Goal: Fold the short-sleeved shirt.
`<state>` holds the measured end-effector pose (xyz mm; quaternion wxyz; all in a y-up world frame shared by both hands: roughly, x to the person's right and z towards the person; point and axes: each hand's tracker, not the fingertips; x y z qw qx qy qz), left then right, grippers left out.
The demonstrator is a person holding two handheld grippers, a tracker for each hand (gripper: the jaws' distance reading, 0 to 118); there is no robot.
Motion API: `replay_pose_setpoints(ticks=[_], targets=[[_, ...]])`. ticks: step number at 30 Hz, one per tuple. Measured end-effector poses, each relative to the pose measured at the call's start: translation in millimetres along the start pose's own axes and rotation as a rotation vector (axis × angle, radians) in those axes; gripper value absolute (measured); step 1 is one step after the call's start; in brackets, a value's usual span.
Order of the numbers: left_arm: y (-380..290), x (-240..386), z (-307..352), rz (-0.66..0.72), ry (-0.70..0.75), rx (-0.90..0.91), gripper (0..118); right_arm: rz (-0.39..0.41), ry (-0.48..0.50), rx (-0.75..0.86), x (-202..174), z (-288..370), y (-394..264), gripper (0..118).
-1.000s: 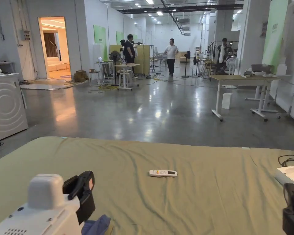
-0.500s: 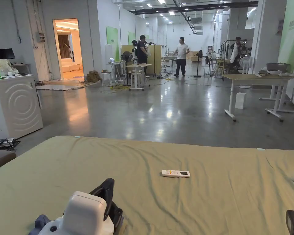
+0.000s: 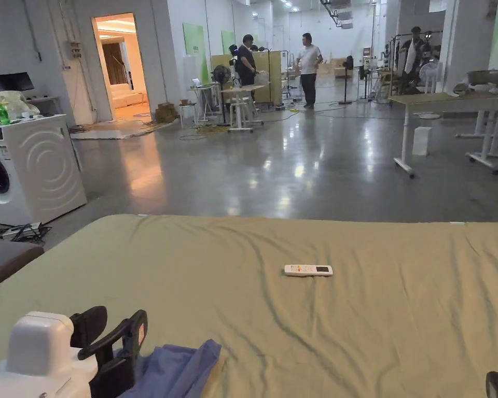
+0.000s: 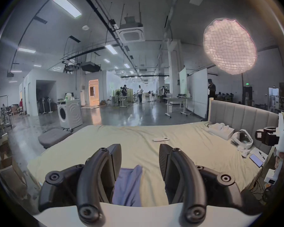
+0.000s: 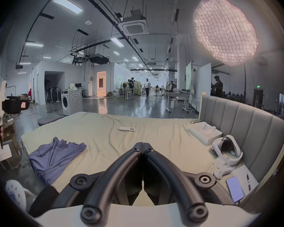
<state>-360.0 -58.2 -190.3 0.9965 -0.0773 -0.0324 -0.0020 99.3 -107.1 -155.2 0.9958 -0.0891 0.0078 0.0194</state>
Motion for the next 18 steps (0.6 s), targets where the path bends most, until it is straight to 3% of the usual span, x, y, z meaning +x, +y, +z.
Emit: replay_pose_setpoints(ticks=[1,2,10,18], targets=[[-1.2,-6.4,0.4,0.003,0.013,-0.015,95,-0.008,0.008,-0.012,0.4,-1.1,-3.0,0],[-2.3,-11.9,0.4,0.016,0.027,-0.024,104,-0.015,0.011,-0.019,0.8,-1.4,-5.7,0],[-29.7,-50.4,-32.1,0.058,0.087,-0.187,104,-0.054,0.043,-0.096,6.8,-3.4,-22.9,0],[-111.1,-112.4,-153.5,0.161,0.044,-0.559,104,-0.104,0.052,-0.238,7.7,-22.3,-47.1,0]])
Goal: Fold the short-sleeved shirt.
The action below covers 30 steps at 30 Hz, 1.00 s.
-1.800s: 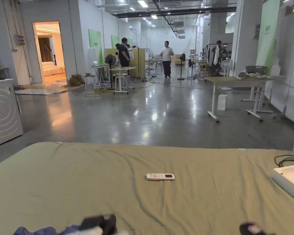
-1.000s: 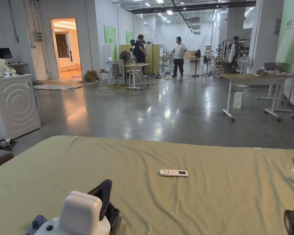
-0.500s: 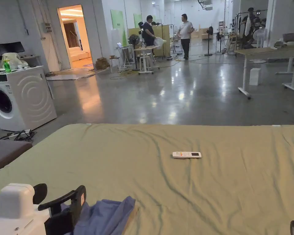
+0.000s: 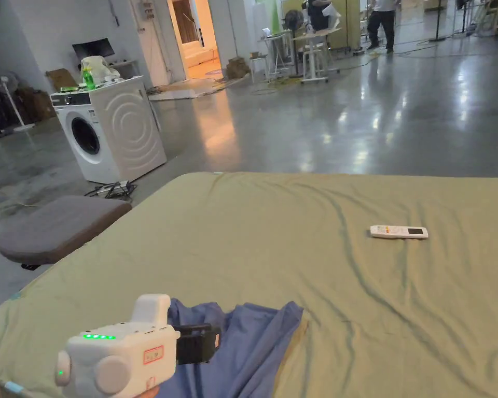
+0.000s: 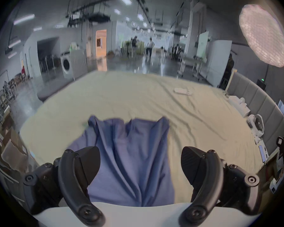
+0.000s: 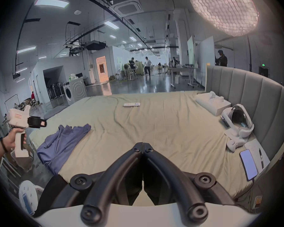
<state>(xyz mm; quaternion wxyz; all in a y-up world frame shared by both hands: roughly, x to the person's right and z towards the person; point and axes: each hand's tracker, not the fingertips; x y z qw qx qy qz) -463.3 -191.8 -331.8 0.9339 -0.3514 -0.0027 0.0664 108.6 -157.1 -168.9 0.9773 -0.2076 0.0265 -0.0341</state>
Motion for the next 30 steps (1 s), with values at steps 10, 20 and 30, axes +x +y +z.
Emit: replay_pose_setpoints(ticks=[10,20,30], targets=[[-19.0,-52.8,-157.3,0.099,0.071,-0.269,104,-0.067,-0.056,-0.264,6.1,-38.1,-44.0,0],[-26.0,-42.1,-160.5,0.033,0.122,-0.274,6,-0.034,-0.032,-0.367,0.6,-49.8,-67.1,0],[11.1,-65.2,-105.3,0.271,0.073,-0.095,6,0.000,-0.024,-0.313,5.7,-24.4,-58.5,0]])
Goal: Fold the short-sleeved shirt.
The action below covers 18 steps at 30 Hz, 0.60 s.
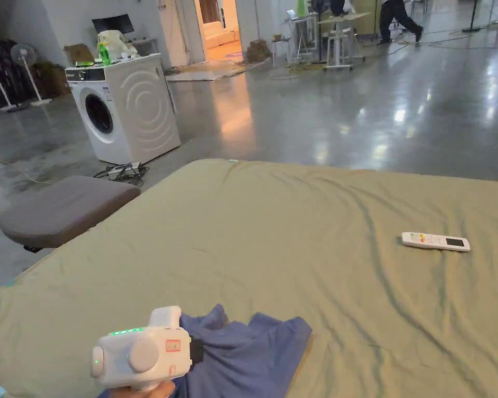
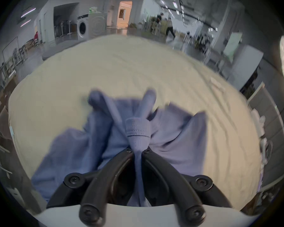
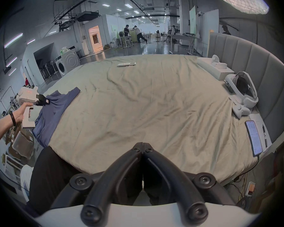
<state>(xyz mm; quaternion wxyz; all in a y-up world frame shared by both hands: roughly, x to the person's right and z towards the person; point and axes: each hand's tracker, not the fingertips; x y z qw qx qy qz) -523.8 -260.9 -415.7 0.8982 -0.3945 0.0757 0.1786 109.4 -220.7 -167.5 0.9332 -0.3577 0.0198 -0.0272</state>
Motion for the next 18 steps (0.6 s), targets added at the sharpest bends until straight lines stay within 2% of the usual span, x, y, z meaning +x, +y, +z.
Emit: replay_pose_setpoints(ticks=[3,4,6,10,14,18], targets=[[39.8,6.9,49.8,0.006,-0.029,0.114,6,-0.006,0.010,0.029,5.8,12.8,-2.9,0],[53.7,13.0,63.2,-0.024,-0.032,0.129,6,-0.012,0.015,0.039,7.5,17.2,-4.7,0],[85.2,34.4,96.8,-0.171,0.012,0.173,6,-0.034,0.045,0.051,12.1,25.8,-9.1,0],[130.6,75.3,135.1,-0.274,-0.019,0.282,6,-0.050,0.026,0.060,18.3,39.1,-21.4,0],[159.2,135.0,143.5,-0.354,-0.109,0.350,6,-0.083,-0.004,0.072,30.0,53.7,-33.3,0],[147.6,223.5,115.5,-0.551,-0.233,0.319,6,-0.149,-0.064,0.077,47.1,62.9,-45.0,0]])
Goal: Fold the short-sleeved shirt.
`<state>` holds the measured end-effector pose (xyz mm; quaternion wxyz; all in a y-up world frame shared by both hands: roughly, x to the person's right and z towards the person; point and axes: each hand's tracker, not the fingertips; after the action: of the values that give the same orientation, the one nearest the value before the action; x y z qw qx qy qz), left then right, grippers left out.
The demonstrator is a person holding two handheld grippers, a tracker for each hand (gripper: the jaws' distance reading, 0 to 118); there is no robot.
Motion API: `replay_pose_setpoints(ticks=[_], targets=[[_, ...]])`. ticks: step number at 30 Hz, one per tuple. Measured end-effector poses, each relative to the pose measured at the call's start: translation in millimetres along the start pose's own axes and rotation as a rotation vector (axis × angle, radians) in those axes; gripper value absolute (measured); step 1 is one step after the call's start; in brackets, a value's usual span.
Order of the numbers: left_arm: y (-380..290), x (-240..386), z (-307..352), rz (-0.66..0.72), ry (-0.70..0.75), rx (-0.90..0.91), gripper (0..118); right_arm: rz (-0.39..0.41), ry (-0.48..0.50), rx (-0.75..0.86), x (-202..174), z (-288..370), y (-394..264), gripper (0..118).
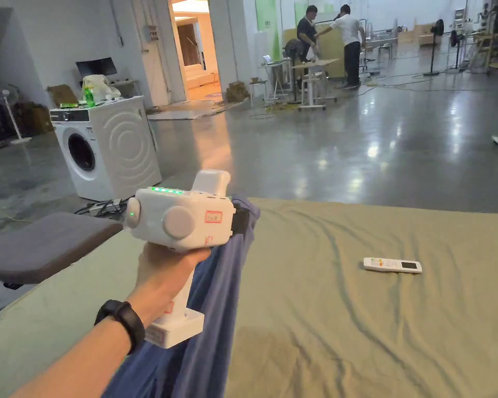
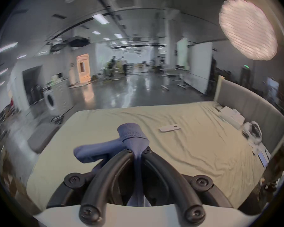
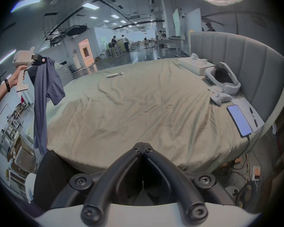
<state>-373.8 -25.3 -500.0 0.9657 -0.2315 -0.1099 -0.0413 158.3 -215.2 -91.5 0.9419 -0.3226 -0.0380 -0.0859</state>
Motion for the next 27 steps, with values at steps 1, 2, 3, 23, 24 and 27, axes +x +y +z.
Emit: replay_pose_setpoints(ticks=[1,2,3,23,24,27], targets=[[-2.6,20.8,-14.4,-0.013,-0.042,-0.020,6,-0.014,-0.012,0.001,4.2,1.8,-2.0,0],[-10.5,47.7,-32.2,-0.023,-0.094,-0.039,6,-0.025,-0.024,0.000,9.2,4.4,-4.7,0],[-20.0,75.2,-48.8,-0.036,-0.148,-0.058,6,-0.033,-0.036,0.000,14.2,7.2,-7.5,0],[-265.1,569.1,-78.1,-0.336,-1.005,-0.378,49,-0.200,-0.257,-0.091,69.7,43.0,-54.4,0],[-266.7,560.4,-81.0,-0.347,-0.985,-0.402,78,-0.197,-0.254,-0.091,69.7,42.4,-55.2,0],[-254.2,508.1,-77.2,-0.214,-0.976,-0.426,105,-0.174,-0.204,-0.062,64.2,37.7,-48.1,0]])
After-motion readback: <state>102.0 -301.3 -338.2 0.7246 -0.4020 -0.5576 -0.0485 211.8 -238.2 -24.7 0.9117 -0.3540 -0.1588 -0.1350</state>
